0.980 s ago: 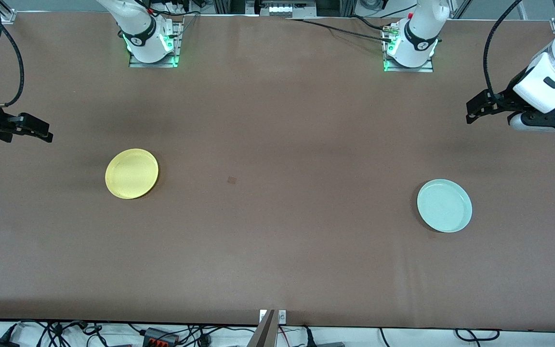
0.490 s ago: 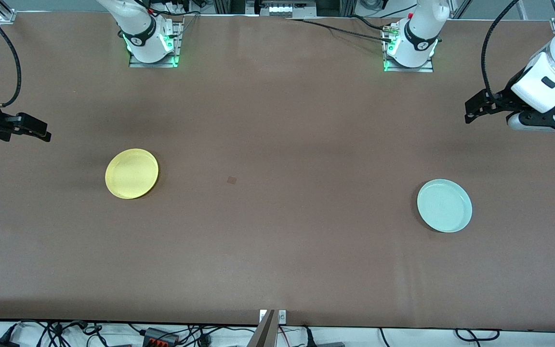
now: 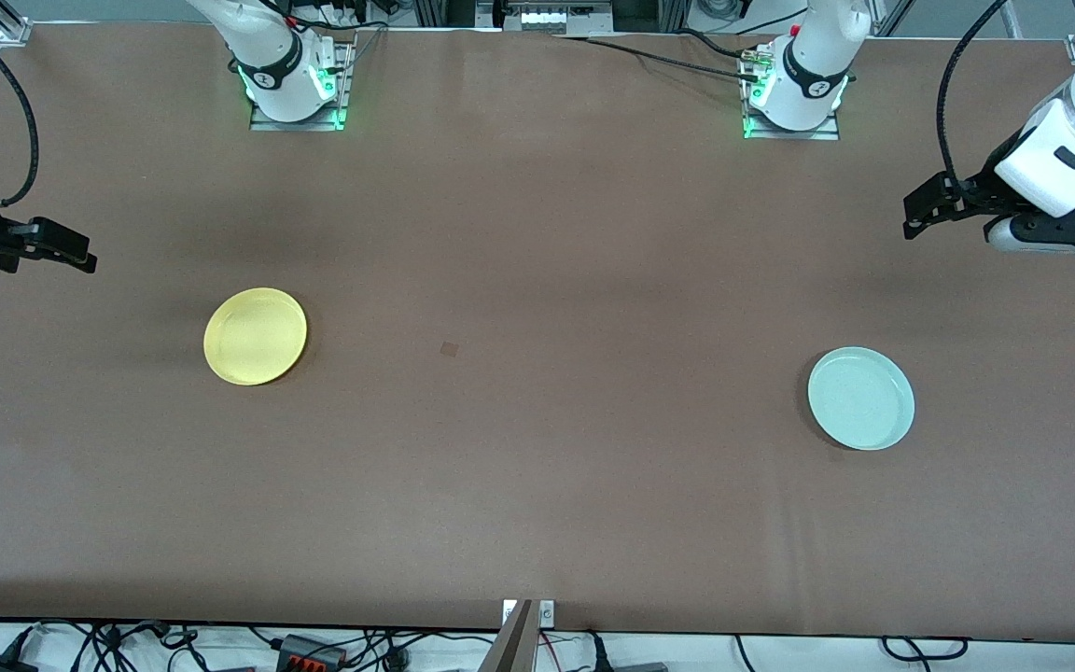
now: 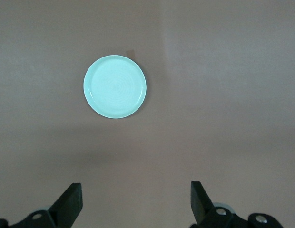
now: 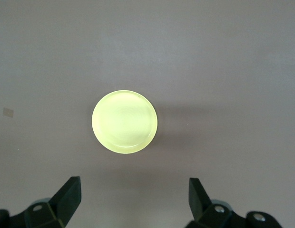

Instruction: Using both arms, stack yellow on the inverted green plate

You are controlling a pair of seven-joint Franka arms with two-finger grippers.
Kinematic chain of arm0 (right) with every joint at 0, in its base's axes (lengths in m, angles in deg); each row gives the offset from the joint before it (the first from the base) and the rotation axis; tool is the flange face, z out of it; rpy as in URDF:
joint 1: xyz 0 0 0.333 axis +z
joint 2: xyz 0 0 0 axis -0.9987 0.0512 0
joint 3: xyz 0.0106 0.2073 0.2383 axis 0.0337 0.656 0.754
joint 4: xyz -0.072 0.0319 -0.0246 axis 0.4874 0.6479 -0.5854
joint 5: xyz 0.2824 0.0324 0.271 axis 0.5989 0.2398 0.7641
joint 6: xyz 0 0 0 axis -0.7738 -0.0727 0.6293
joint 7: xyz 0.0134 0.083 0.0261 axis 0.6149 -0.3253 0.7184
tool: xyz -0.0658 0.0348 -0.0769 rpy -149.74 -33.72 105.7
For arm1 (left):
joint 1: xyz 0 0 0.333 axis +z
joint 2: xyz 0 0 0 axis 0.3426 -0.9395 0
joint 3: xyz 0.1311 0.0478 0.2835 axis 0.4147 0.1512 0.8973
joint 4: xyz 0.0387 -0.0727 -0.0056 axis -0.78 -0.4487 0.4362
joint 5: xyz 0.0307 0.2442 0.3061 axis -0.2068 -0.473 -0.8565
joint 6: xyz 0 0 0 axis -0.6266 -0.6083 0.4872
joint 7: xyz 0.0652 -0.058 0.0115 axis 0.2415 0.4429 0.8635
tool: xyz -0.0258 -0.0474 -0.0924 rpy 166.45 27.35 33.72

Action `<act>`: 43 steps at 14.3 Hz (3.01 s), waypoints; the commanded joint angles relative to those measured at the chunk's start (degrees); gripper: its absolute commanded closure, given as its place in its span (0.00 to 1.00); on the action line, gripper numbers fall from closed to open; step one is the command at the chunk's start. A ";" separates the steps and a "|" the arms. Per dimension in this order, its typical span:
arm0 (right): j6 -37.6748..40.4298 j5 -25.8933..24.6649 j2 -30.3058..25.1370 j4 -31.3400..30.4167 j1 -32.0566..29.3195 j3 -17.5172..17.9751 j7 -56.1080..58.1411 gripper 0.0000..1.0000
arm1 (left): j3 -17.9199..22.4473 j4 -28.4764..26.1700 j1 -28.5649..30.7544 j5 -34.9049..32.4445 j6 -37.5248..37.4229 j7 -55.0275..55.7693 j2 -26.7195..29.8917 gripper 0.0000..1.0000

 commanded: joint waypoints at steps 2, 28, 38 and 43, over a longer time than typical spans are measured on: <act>0.54 -0.54 -0.78 -0.47 -0.54 0.35 1.61 0.00 | 0.14 3.37 0.16 -0.85 -1.30 -0.17 -2.66 0.00; 1.33 -0.19 -0.95 -0.21 -0.10 0.35 0.73 0.00 | 0.58 4.45 13.34 -4.10 35.75 -14.74 -40.19 0.00; 1.42 -0.10 -0.95 -0.21 -0.10 0.35 0.73 0.00 | -4.06 0.47 20.27 -1.64 41.50 -24.42 -42.74 0.30; 1.59 -0.19 -0.95 -0.30 -0.27 0.35 1.35 0.00 | -10.85 0.47 27.06 -1.28 41.06 -24.61 -44.59 0.62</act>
